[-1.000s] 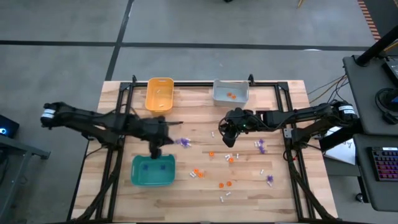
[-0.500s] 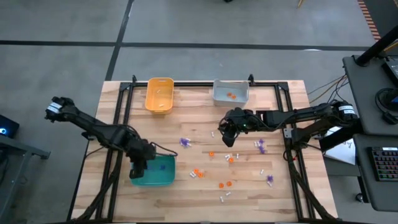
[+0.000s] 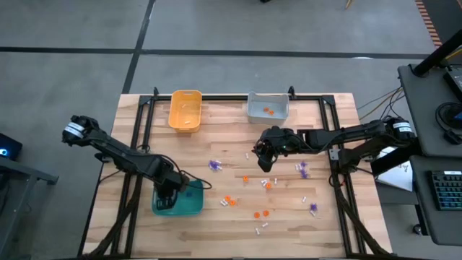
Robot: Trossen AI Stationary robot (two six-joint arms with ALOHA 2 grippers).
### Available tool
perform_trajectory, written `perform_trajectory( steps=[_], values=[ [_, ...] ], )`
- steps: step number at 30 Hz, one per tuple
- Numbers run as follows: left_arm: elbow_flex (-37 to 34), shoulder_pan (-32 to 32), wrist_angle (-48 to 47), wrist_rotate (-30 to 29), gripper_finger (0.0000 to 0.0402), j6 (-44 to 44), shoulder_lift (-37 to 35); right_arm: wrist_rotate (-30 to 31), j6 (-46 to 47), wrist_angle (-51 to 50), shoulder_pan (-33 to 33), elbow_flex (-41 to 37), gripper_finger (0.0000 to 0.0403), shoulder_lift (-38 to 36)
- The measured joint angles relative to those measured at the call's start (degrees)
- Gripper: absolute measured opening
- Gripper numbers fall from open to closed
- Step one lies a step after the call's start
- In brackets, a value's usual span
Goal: Sort Halloween decoration
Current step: Put the blue spider toy into the green bin, then put the white bone toy into the orange bin
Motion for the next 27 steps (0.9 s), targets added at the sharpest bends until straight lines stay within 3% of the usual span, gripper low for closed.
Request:
perform_trajectory(
  steps=[5,17,22,27],
  values=[
    [0.00,0.00,-0.28,-0.33,0.0011,-0.90,-1.11,0.01,1.33,0.32,0.00,0.00,0.0068,-0.01],
    [0.25,0.00,-2.87,-3.44,0.0091,-0.24,-2.99,0.02,3.22,1.43,0.00,0.00,0.0068,0.00],
    [3.74,0.00,-6.43,-3.41,0.0101,2.82,-3.19,0.03,3.89,4.46,0.00,0.00,0.0068,0.58],
    [9.56,0.00,-8.79,-9.91,0.0096,8.40,-3.25,0.00,3.70,7.78,0.00,0.00,0.0068,3.49]
  ],
)
